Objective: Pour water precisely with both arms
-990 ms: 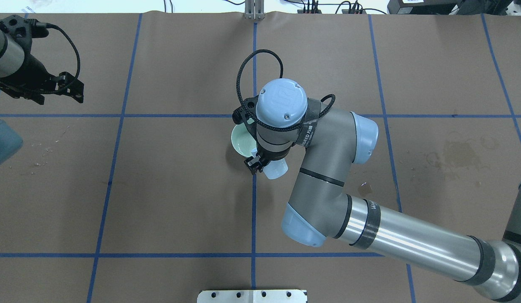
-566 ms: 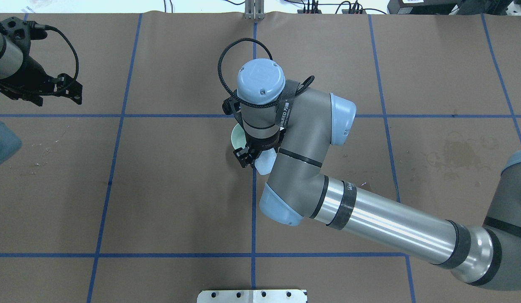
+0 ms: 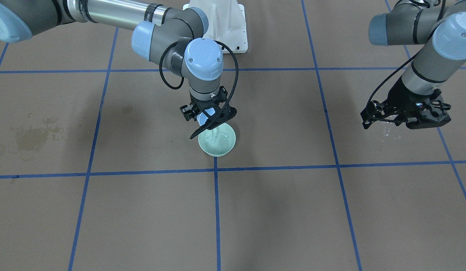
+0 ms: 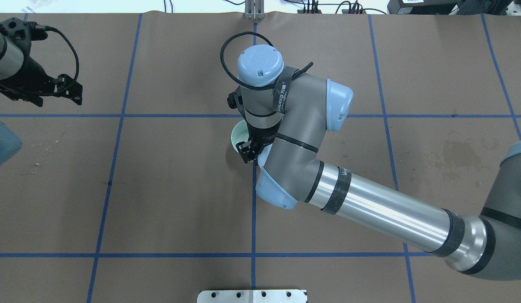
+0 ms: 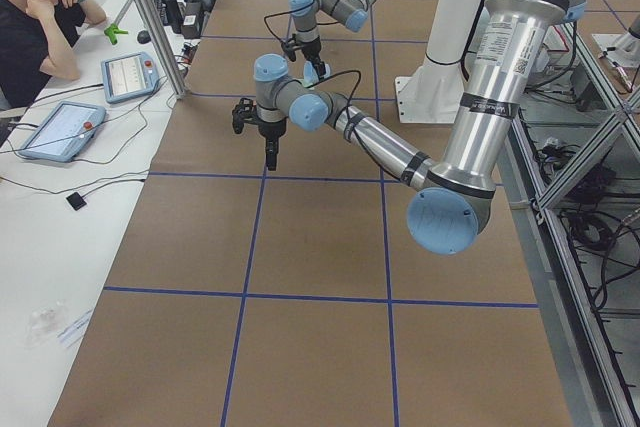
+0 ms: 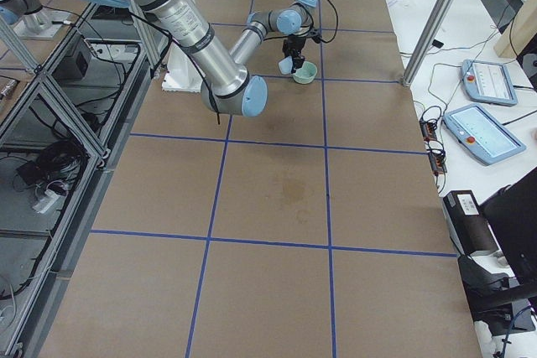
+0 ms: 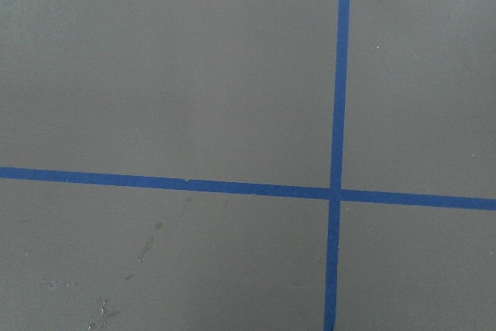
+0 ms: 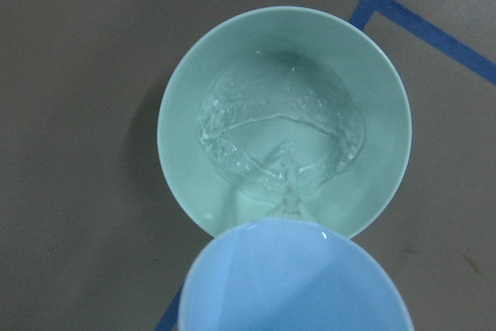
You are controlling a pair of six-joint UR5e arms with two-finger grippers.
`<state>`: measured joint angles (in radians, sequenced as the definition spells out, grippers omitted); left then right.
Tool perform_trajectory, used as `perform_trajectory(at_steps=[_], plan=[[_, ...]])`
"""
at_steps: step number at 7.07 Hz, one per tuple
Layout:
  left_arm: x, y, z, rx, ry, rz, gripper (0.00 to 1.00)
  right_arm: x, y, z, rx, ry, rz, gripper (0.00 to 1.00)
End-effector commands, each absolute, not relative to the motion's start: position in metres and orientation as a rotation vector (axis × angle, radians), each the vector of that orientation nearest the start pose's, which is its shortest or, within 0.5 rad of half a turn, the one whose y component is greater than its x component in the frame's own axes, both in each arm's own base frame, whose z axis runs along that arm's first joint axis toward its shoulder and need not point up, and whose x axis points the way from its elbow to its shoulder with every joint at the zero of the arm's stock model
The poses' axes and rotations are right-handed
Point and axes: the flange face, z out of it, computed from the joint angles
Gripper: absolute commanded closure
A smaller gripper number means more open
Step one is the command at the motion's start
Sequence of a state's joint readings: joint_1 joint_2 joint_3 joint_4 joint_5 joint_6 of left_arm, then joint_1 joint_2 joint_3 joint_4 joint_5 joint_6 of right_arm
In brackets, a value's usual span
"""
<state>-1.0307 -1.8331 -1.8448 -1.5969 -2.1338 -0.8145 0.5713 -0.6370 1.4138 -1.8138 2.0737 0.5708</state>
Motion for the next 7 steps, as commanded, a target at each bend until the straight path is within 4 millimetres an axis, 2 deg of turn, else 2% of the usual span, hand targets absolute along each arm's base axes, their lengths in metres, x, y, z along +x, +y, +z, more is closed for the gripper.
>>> perform_trajectory(at_steps=[1,6,7], plan=[[0.229,-0.536,0.391,0.082,0.769,-0.101,0.0,-0.596,-0.486,0.148,-0.024,-0.697,-0.538,1.0],[0.23,-0.535,0.391,0.08,0.769,-0.1,0.0,-0.594,-0.486,0.152,0.025,-0.72,-0.536,1.0],[0.23,-0.535,0.39,0.081,0.77,-0.099,0.0,-0.579,-0.486,0.176,0.104,-0.763,-0.525,1.0]])
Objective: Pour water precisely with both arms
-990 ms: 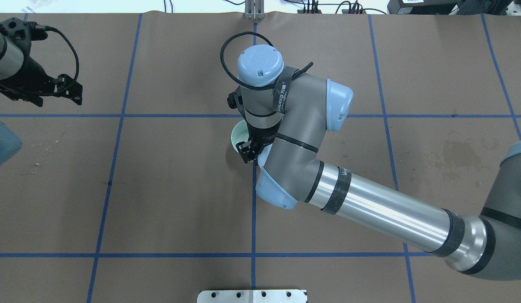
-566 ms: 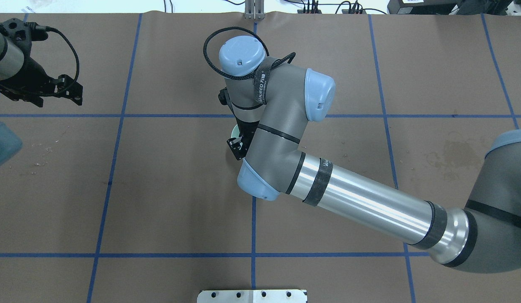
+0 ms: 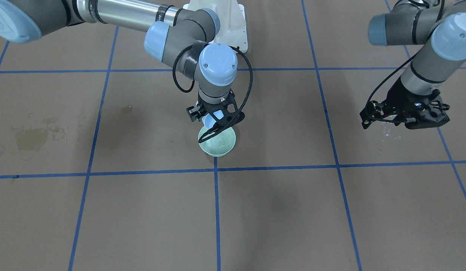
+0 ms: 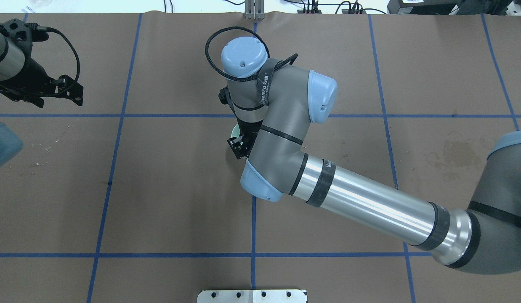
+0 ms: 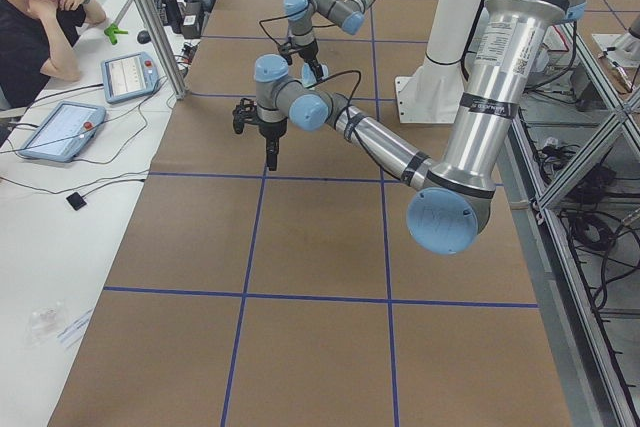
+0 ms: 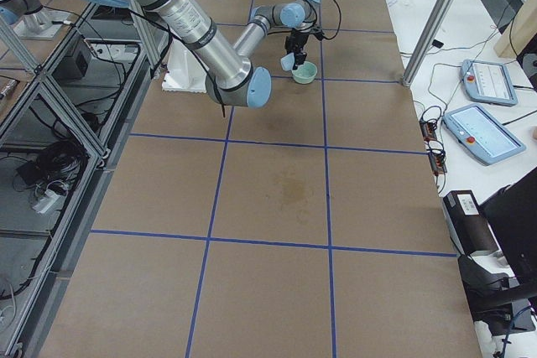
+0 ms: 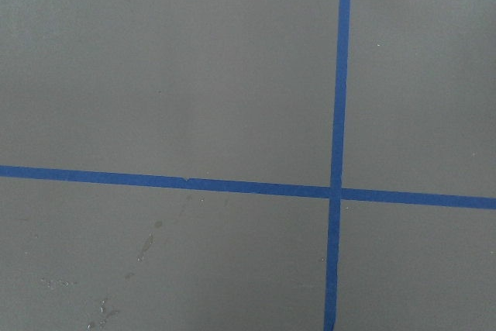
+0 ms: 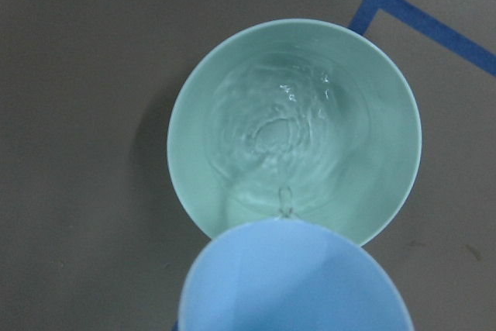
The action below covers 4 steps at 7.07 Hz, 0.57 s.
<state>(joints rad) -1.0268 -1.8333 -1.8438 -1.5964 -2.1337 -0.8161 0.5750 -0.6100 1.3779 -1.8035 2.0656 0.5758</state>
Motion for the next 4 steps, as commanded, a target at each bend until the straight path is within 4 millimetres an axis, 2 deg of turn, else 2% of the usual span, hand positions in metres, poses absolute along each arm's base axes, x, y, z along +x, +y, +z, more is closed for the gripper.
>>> perform_trajectory(at_steps=[1,3,4], plan=[[0.23,-0.535,0.39,0.08,0.769,-0.1,0.0,-0.547,-0.49,0.183,0.166,-0.823,-0.432,1.0],[0.232,-0.536,0.386,0.084,0.773,-0.098,0.0,-0.503,-0.481,0.151,0.32,-0.84,-0.29,1.0],[0.232,-0.536,0.384,0.085,0.776,-0.101,0.0,-0.478,-0.476,0.15,0.424,-0.847,-0.184,1.0]])
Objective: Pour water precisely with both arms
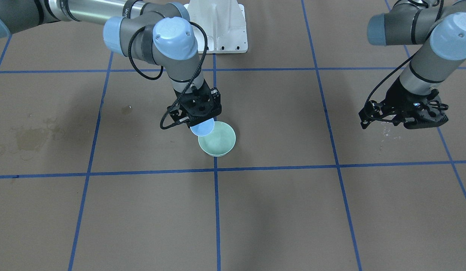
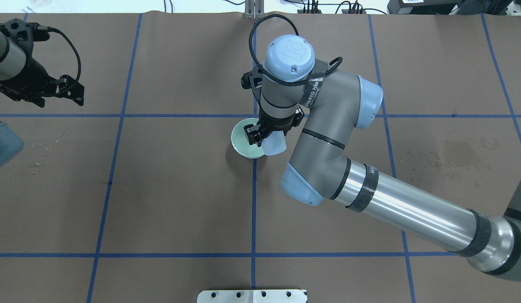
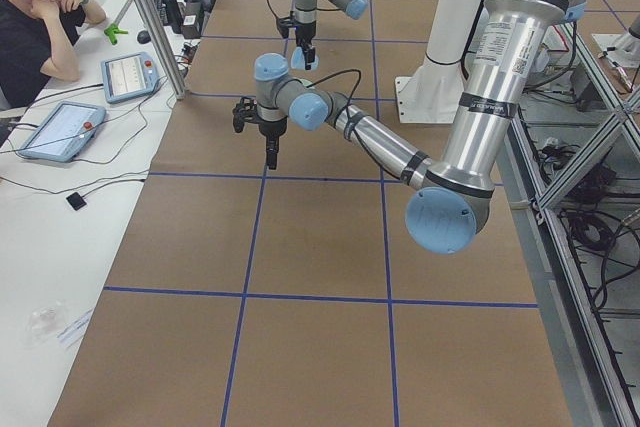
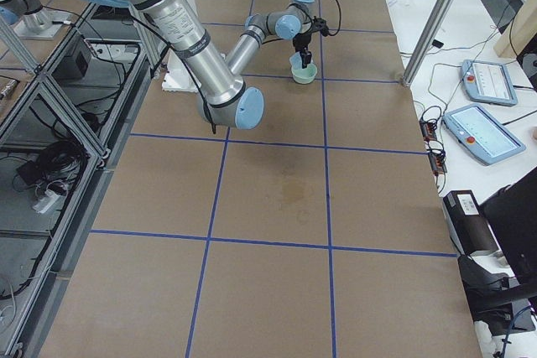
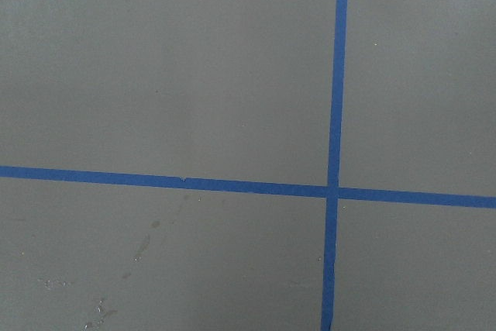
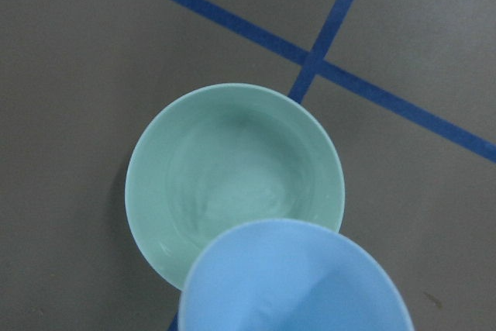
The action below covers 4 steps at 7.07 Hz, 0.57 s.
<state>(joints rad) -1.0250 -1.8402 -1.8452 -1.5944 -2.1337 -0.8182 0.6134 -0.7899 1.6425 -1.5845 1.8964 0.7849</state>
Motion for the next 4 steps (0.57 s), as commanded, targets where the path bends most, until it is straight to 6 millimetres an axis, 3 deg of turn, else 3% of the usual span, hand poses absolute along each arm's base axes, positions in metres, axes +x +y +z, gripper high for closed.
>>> perform_trajectory(at_steps=[1,2,4], plan=[[0.232,-0.537,0.382,0.086,0.778,-0.106,0.0,-0.462,-0.47,0.149,0.523,-0.944,-0.009,1.0],[0.232,-0.536,0.381,0.086,0.779,-0.107,0.0,-0.45,-0.469,0.159,0.586,-0.995,0.062,1.0],[0.23,-0.534,0.382,0.086,0.78,-0.108,0.0,-0.438,-0.464,0.166,0.756,-0.907,0.189,1.0]])
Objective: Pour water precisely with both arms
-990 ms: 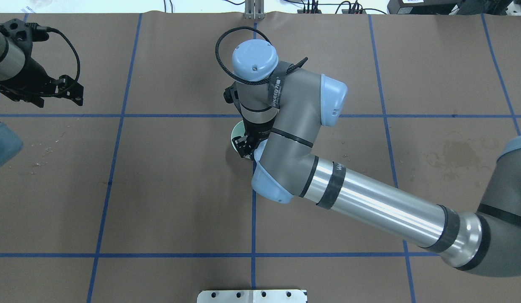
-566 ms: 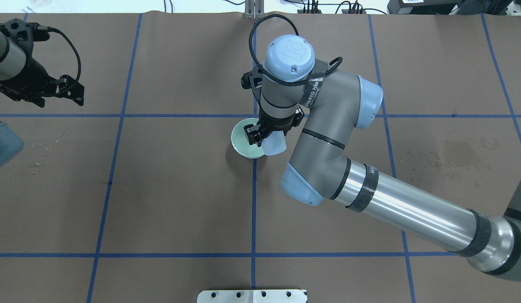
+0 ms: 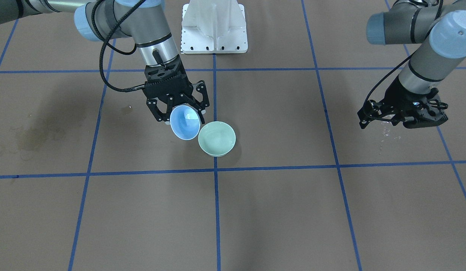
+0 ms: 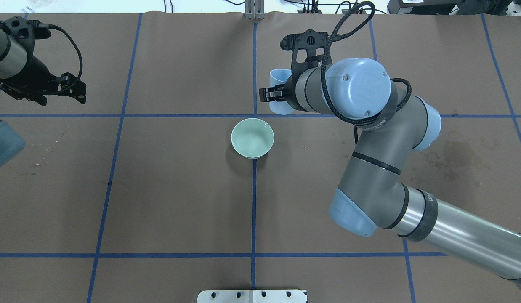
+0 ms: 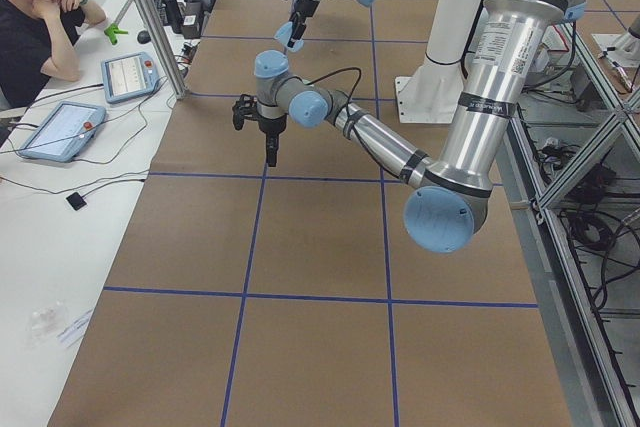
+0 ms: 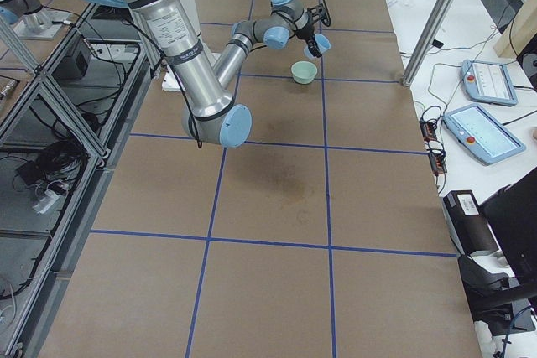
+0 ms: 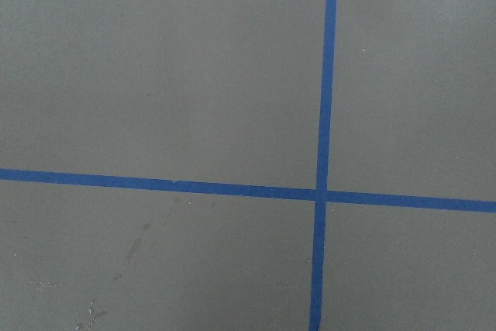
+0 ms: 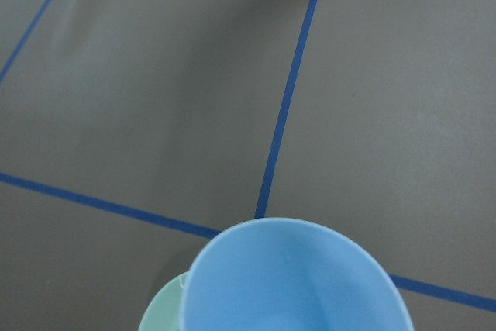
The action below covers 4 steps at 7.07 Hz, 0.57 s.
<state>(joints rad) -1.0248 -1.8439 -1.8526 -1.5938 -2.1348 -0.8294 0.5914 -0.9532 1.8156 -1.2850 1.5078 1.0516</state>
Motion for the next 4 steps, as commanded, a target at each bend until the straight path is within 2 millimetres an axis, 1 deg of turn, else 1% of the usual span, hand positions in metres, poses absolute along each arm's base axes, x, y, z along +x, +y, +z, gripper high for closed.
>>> perform_trajectory(at_steps=[1,2,3,4], plan=[[0.231,-0.534,0.384,0.081,0.777,-0.109,0.0,-0.417,-0.456,0.188,0.784,-0.875,0.28,1.0],[0.231,-0.534,0.384,0.081,0.777,-0.109,0.0,-0.398,-0.458,0.234,0.84,-0.766,0.406,1.0],[0.231,-0.534,0.385,0.079,0.776,-0.111,0.0,-0.373,-0.451,0.276,0.861,-0.688,0.474,1.0],[0.231,-0.534,0.385,0.079,0.776,-0.113,0.0,-0.351,-0.443,0.323,0.925,-0.569,0.517,1.0]])
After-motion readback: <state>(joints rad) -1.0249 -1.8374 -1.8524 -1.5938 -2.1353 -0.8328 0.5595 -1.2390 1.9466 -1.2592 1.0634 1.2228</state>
